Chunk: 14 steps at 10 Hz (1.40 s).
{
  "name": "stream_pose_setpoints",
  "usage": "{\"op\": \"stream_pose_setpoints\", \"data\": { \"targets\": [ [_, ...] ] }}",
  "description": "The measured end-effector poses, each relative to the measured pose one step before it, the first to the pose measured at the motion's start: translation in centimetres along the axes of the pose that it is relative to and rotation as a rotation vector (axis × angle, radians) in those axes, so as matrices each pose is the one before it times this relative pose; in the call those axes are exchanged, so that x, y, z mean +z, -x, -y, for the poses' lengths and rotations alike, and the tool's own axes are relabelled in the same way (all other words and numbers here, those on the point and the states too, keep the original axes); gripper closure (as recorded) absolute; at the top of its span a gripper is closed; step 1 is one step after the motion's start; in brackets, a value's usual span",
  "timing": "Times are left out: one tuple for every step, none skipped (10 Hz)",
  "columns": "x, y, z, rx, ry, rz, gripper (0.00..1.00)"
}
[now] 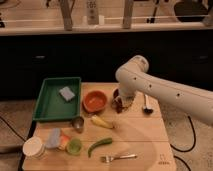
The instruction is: Place grapes in red bowl
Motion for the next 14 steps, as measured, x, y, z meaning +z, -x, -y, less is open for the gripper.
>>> {"op": "stream_pose_setpoints", "data": {
  "targets": [
    [0.133, 0.42, 0.411, -0.01557, -0.00175, 0.00157, 1.0],
    [0.139, 0.208, 0.306, -0.0111, -0.00129, 0.00174, 1.0],
    [0.106, 0.06, 0.224, -0.0097, 0.00062, -0.00075, 1.0],
    [0.089, 0.036, 0.266, -0.00823, -0.00128, -0.00015, 1.0],
    [0.12, 0.124, 0.345, -0.00846, -0.00214, 0.00144, 1.0],
    [0.169, 0.149, 0.323, -0.00956, -0.00012, 0.00194, 1.0],
    [0.073, 0.127, 0.276, -0.01146, -0.00062, 0.00057, 1.0],
    [0.19, 0.017, 0.32, -0.01131, -0.00115, 0.00015, 1.0],
    [0.129, 0.003, 0.286, -0.00789, -0.0009, 0.00162, 1.0],
    [0.132, 0.003, 0.231, -0.00796, 0.00073, 0.00039, 1.0],
    [0.096, 0.04, 0.188, -0.00765, 0.00008, -0.00016, 1.0],
    [0.14, 0.157, 0.25, -0.0146, 0.00113, -0.00037, 1.0],
    [0.238, 0.25, 0.444, -0.01872, -0.00096, 0.00117, 1.0],
    [0.14, 0.171, 0.275, -0.00995, -0.00007, 0.00075, 1.0]
  ]
}}
